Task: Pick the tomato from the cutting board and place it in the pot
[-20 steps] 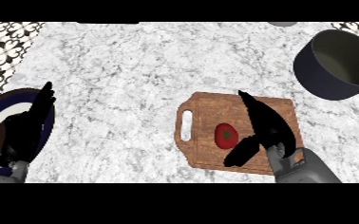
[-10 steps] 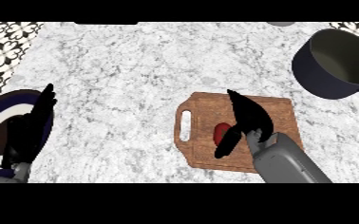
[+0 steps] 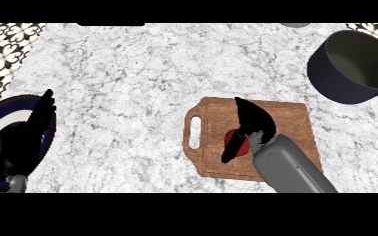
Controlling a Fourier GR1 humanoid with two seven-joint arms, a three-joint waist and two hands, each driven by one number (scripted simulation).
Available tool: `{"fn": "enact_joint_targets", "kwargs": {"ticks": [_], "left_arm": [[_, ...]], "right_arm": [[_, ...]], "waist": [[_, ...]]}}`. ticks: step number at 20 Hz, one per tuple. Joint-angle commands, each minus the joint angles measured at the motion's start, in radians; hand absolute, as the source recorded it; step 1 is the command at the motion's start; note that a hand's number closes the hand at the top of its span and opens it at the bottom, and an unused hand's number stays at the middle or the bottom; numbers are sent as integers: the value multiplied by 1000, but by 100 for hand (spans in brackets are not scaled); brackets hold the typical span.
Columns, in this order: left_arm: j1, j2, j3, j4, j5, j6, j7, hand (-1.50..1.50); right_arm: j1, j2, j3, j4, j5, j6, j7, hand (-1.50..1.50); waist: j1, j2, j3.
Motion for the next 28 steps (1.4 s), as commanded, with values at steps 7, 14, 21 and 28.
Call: {"fn": "enact_joint_targets", "kwargs": {"ticks": [7, 14, 21, 28], "left_arm": [[-26, -60, 26, 37, -64, -21, 5, 0], [28, -91, 48, -8, -111, -34, -10, 0], [-47, -139, 77, -13, -168, -41, 93, 0], [51, -169, 120, -81, -190, -87, 63, 0]], "right_arm": [[15, 44, -41, 73, 65, 59, 66, -150], [71, 44, -8, 22, 108, 110, -15, 150], [52, 104, -57, 64, 169, 109, -42, 150], [20, 25, -161, 80, 222, 113, -209, 150]], "waist": [[-9, 1, 0], [-8, -1, 0], [-9, 0, 0], [-4, -1, 1]]}}
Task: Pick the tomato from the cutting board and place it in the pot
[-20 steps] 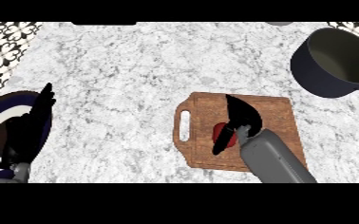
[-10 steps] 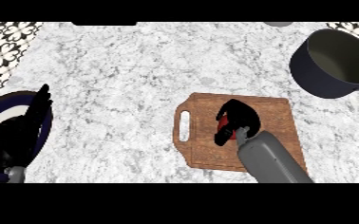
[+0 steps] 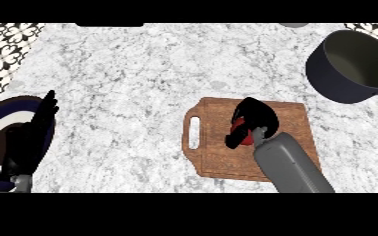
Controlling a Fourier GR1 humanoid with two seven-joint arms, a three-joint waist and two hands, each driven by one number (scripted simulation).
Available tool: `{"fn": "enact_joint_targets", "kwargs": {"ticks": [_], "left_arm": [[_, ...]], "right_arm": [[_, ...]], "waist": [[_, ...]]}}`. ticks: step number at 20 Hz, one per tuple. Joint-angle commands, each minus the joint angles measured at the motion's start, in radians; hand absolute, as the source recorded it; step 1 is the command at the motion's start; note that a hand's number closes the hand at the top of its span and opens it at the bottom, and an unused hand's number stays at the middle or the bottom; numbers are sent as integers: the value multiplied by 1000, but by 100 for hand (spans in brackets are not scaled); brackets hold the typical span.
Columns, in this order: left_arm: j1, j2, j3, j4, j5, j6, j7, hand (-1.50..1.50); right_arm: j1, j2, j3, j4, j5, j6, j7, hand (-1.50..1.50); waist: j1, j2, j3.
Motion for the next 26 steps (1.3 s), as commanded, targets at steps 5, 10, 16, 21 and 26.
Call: {"fn": "enact_joint_targets", "kwargs": {"ticks": [5, 10, 16, 21, 26], "left_arm": [[33, -23, 15, -44, -22, -5, 3, 0], [22, 7, 38, -49, 0, -54, 22, 0], [17, -9, 41, -41, -11, -34, 46, 0], [44, 10, 74, -42, 16, -85, 3, 0], [37, -21, 58, -76, -28, -55, 49, 0]], "right_arm": [[-96, -174, -129, 183, 78, -89, -300, 150], [-96, -213, -59, -7, 235, -150, -159, 150], [-158, -309, -68, -152, 428, -238, -31, 150], [-213, -276, -138, -262, 465, -254, 60, 150], [-101, -338, -259, -399, 421, -291, -6, 150]], "waist": [[12, 5, 2], [-5, -3, 1], [-15, -5, 1], [4, -2, 1], [-8, -2, 2]]}}
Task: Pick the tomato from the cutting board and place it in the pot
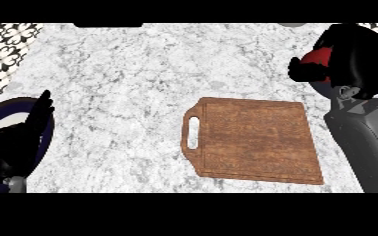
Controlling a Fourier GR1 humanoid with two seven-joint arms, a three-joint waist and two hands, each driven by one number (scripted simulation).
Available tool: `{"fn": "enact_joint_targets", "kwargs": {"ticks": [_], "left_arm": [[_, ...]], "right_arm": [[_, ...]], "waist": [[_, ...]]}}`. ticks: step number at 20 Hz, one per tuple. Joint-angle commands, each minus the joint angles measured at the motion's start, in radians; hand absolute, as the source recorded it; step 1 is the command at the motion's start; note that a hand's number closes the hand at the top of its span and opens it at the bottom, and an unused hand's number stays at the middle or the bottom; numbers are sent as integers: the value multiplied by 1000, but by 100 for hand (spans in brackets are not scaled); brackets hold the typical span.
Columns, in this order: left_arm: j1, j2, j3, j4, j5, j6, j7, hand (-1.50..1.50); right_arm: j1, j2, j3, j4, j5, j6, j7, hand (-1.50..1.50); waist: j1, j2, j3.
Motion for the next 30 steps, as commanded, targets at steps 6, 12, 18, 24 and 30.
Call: {"fn": "enact_joint_targets", "kwargs": {"ticks": [6, 12, 18, 24, 30], "left_arm": [[-100, -8, 42, 62, -16, -41, 40, 0], [23, -39, 38, -26, -46, -42, -17, 0], [-75, -61, 42, 49, -66, -40, -9, 0], [-51, -65, 35, -13, -74, -57, 37, 0], [-71, -76, 29, 47, -89, -67, -18, 0]], "right_arm": [[47, -76, -223, -34, -65, -68, -139, 150], [-2, -140, -372, 223, -170, -161, -383, 150], [-114, -255, -464, 562, -218, -187, -614, 150], [-218, -233, -472, 923, -170, -338, -781, 150], [-281, -263, -479, 1173, -123, -404, -880, 150]], "waist": [[2, 4, 0], [17, 5, 1], [21, 10, 1], [36, 14, 2], [60, 26, 3]]}}
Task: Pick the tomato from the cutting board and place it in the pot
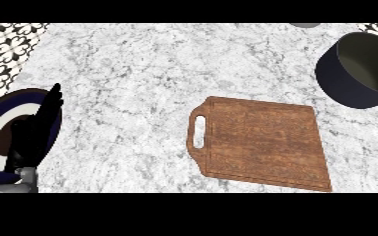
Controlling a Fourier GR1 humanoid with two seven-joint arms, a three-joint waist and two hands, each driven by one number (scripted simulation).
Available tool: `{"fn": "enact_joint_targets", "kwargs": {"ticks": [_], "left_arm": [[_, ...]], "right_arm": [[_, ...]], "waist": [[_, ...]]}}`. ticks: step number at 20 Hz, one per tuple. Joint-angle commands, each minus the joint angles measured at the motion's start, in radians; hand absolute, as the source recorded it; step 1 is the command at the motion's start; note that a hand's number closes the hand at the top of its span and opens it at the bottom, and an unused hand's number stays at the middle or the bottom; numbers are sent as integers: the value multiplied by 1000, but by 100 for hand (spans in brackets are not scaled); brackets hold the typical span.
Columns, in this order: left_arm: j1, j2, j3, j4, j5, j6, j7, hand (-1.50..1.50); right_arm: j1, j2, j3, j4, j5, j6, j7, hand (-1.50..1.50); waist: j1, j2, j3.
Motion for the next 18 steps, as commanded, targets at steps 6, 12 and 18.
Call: {"fn": "enact_joint_targets", "kwargs": {"ticks": [6, 12, 18], "left_arm": [[-4, -11, -4, 20, -13, -12, -24, 0], [-44, -17, -7, 16, -30, -2, 8, 0], [15, 8, 23, -13, 9, -40, -6, 0]], "right_arm": [[-74, -19, -148, 267, -129, -2, -187, -150], [-105, -33, -188, 324, -164, 5, -290, -150], [-128, 3, -354, 240, -341, -103, -462, -150]], "waist": [[11, 8, 2], [11, 9, 3], [8, 1, 4]]}}
